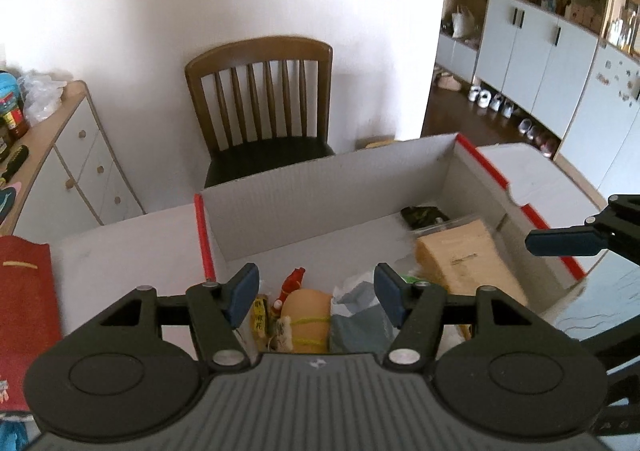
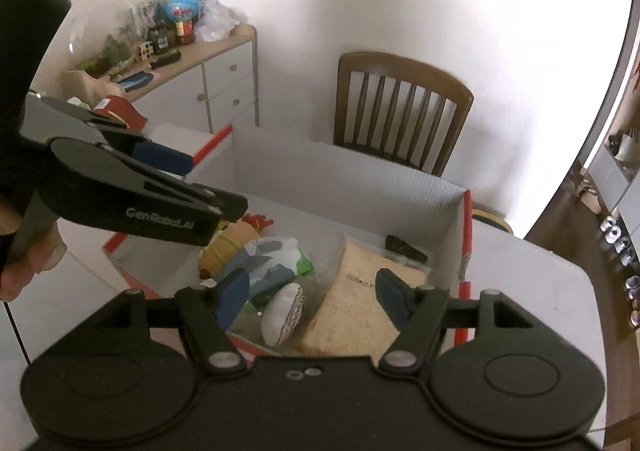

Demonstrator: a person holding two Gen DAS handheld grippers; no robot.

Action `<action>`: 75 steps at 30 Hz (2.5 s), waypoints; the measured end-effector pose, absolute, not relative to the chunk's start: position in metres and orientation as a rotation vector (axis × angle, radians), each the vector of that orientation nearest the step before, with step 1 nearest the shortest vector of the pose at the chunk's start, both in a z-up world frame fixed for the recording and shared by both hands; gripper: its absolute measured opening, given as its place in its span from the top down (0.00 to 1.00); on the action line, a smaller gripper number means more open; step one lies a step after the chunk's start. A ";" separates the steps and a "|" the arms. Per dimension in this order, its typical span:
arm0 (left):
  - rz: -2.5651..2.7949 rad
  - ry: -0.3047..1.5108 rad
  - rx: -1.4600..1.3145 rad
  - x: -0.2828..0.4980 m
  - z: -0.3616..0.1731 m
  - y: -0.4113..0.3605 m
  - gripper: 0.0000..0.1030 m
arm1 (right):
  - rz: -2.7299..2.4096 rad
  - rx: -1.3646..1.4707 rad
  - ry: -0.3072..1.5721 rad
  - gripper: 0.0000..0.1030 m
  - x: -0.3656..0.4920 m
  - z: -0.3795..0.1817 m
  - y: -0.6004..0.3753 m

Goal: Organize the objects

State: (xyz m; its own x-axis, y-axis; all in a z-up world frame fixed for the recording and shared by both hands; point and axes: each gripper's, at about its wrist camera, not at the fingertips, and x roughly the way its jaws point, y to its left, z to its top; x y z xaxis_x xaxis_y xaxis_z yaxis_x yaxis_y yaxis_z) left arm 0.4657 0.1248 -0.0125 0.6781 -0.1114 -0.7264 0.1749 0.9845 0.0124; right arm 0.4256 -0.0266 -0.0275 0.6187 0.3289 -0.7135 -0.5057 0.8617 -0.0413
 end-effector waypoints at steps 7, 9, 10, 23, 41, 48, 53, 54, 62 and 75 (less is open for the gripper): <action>-0.155 0.782 0.057 0.430 0.005 0.127 0.39 | 0.487 -0.240 0.734 0.33 0.402 -0.012 -0.038; -0.157 0.772 0.042 0.419 0.009 0.127 0.39 | 0.485 -0.234 0.725 0.33 0.395 -0.007 -0.041; -0.154 0.763 0.036 0.413 0.012 0.127 0.39 | 0.484 -0.231 0.720 0.33 0.391 -0.005 -0.043; -0.178 0.695 0.017 0.342 0.031 0.111 0.39 | 0.498 -0.177 0.666 0.26 0.351 0.008 -0.060; -0.185 0.640 -0.022 0.283 0.034 0.105 0.16 | 0.515 -0.086 0.596 0.06 0.303 0.012 -0.091; -0.167 0.627 -0.030 0.270 0.031 0.106 0.00 | 0.510 -0.105 0.559 0.01 0.286 0.011 -0.094; -0.156 0.633 -0.036 0.265 0.028 0.108 0.00 | 0.515 -0.099 0.547 0.01 0.276 0.012 -0.099; -0.152 0.633 -0.036 0.264 0.028 0.108 0.00 | 0.514 -0.097 0.547 0.01 0.274 0.012 -0.099; -0.119 0.622 -0.021 0.260 0.028 0.107 0.00 | 0.522 -0.095 0.544 0.01 0.268 0.014 -0.102; -0.102 0.633 -0.023 0.259 0.028 0.106 0.00 | 0.511 -0.081 0.556 0.01 0.265 0.014 -0.105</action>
